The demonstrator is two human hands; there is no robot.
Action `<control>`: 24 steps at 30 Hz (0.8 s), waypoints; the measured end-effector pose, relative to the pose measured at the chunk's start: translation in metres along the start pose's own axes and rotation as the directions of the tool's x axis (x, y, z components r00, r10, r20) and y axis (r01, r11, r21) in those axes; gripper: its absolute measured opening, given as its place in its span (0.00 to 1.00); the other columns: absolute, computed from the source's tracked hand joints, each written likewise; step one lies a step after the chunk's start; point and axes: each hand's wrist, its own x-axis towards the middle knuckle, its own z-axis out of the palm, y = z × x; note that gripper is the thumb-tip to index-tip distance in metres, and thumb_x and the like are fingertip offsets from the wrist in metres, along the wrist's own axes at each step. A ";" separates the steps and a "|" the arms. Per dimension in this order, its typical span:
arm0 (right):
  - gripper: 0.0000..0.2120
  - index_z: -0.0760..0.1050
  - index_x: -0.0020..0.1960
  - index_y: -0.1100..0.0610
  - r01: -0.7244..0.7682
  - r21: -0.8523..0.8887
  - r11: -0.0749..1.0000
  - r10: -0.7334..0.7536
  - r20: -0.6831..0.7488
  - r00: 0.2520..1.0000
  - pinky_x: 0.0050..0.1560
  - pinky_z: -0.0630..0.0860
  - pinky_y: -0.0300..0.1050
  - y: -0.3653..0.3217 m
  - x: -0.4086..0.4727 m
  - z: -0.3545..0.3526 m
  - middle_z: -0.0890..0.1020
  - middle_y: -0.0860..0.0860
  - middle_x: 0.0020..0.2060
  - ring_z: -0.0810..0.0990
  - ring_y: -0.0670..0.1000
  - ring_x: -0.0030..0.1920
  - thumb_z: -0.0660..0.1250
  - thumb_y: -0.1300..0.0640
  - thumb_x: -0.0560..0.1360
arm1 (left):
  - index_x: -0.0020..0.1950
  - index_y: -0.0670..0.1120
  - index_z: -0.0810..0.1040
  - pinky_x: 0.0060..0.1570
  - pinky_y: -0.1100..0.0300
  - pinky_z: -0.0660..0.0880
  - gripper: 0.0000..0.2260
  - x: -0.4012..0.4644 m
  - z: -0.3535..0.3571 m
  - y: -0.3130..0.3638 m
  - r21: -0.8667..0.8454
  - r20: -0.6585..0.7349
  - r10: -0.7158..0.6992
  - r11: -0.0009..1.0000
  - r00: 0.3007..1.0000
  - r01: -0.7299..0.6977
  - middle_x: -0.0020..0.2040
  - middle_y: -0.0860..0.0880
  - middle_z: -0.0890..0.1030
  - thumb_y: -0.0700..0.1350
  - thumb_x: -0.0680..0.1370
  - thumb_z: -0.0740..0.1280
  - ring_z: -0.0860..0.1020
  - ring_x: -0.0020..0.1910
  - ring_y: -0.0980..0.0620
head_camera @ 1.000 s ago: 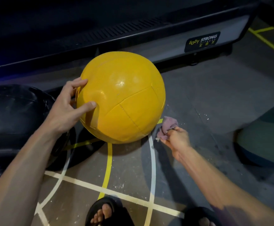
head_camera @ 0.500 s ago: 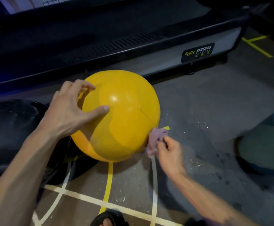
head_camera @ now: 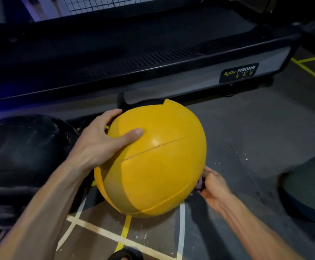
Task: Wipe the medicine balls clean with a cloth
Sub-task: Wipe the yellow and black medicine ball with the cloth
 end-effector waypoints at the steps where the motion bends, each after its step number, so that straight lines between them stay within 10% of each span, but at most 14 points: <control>1: 0.12 0.77 0.53 0.66 -0.012 0.022 1.000 0.011 0.017 1.000 0.21 0.74 0.43 0.004 -0.002 -0.004 0.79 0.56 0.26 0.77 0.50 0.24 0.55 0.70 0.83 | 0.78 0.65 0.63 0.67 0.44 0.71 0.43 -0.004 0.002 0.009 0.034 -0.003 0.051 0.998 0.999 -0.051 0.75 0.58 0.68 0.72 0.65 0.72 0.70 0.70 0.50; 8: 0.13 0.79 0.48 0.63 0.260 0.091 0.961 -0.261 -0.004 0.965 0.26 0.75 0.42 -0.039 -0.017 -0.032 0.78 0.53 0.26 0.74 0.51 0.28 0.57 0.70 0.83 | 0.75 0.69 0.62 0.65 0.53 0.68 0.43 -0.009 -0.003 0.026 -0.056 0.067 0.262 0.964 0.963 -0.259 0.74 0.65 0.66 0.66 0.64 0.78 0.68 0.70 0.60; 13: 0.22 0.85 0.47 0.41 0.558 -0.358 0.749 -0.605 -0.024 0.796 0.40 0.80 0.57 -0.056 -0.024 -0.053 0.85 0.58 0.38 0.80 0.59 0.36 0.59 0.63 0.84 | 0.76 0.64 0.58 0.76 0.47 0.65 0.53 0.008 0.029 -0.050 -0.112 0.326 0.056 0.993 0.944 -0.020 0.77 0.57 0.66 0.63 0.59 0.85 0.66 0.74 0.58; 17: 0.18 0.83 0.47 0.46 0.583 -0.553 0.595 -0.688 0.024 0.725 0.34 0.76 0.56 -0.042 -0.029 -0.051 0.83 0.55 0.36 0.79 0.56 0.34 0.58 0.61 0.84 | 0.66 0.70 0.60 0.74 0.50 0.65 0.42 0.005 0.048 -0.090 -0.041 0.433 0.011 0.999 0.901 0.008 0.72 0.62 0.66 0.57 0.63 0.83 0.65 0.74 0.56; 20: 0.15 0.83 0.48 0.50 0.581 -0.620 0.528 -0.713 0.049 0.700 0.26 0.65 0.43 -0.036 -0.036 -0.044 0.80 0.55 0.30 0.70 0.44 0.25 0.59 0.62 0.83 | 0.60 0.70 0.69 0.70 0.54 0.67 0.27 0.015 0.019 -0.089 0.218 0.287 0.101 0.962 0.953 -0.167 0.70 0.60 0.72 0.56 0.69 0.79 0.70 0.73 0.52; 24: 0.13 0.79 0.46 0.52 0.650 -0.613 0.449 -0.757 0.125 0.642 0.28 0.64 0.36 -0.020 -0.049 -0.026 0.76 0.45 0.29 0.71 0.42 0.28 0.61 0.66 0.81 | 0.71 0.68 0.69 0.72 0.48 0.65 0.22 0.031 0.011 -0.016 0.097 -0.023 0.356 0.931 0.934 -0.352 0.76 0.58 0.67 0.66 0.78 0.67 0.66 0.76 0.52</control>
